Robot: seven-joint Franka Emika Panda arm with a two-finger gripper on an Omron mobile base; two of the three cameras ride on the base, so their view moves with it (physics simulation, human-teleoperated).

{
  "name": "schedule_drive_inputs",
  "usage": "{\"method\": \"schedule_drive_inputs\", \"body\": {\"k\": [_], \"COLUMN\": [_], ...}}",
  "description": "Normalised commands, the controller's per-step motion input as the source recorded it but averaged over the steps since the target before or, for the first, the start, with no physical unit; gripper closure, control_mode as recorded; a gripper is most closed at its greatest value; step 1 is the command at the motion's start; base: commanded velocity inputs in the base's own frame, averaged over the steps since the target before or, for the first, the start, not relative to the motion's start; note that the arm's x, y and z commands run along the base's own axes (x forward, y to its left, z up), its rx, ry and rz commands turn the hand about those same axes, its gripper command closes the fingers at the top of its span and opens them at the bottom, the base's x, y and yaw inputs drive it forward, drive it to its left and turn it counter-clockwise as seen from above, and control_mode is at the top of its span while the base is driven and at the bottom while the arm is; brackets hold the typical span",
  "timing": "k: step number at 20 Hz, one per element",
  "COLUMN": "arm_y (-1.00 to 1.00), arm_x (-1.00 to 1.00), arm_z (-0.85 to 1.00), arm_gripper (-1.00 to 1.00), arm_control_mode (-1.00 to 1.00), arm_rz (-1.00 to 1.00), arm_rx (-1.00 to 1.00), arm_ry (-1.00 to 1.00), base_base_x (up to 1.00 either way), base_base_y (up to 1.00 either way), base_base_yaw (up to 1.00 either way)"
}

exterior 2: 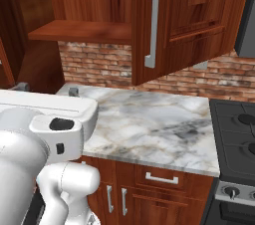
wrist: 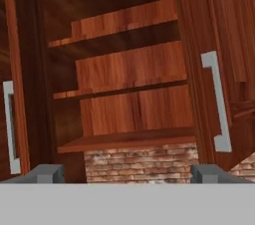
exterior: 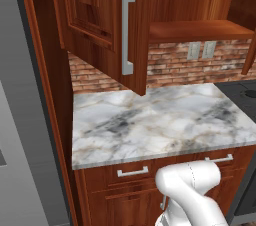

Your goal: Open the cabinet and move the ladle to the pot. Then close the cabinet.

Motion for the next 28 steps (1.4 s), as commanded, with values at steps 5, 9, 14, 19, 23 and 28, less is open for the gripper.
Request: {"method": "schedule_drive_inputs", "body": {"k": [5, 9, 14, 19, 23, 28], "arm_y": [-0.39, -0.18, -0.11, -0.14, -0.26, -0.29], "arm_x": [0.07, 0.32, 0.38, 0.36, 0.2, 0.06], "arm_z": [0.0, 0.0, 0.0, 0.0, 0.0, 0.05], "arm_gripper": [-1.0, -1.0, -1.0, -1.0, -1.0, -1.0], "arm_control_mode": [-1.0, -1.0, -1.0, -1.0, -1.0, -1.0], "arm_rz": [0.0, 0.0, 0.0, 0.0, 0.0, 0.02], "arm_rx": [0.18, 0.24, 0.32, 0.32, 0.3, 0.22], "arm_ry": [0.0, 0.0, 0.0, 0.0, 0.0, 0.0], "base_base_x": [0.0, 0.0, 0.0, 0.0, 0.0, 0.0], "base_base_y": [0.0, 0.0, 0.0, 0.0, 0.0, 0.0], "base_base_yaw": [0.0, 0.0, 0.0, 0.0, 0.0, 0.0]}}
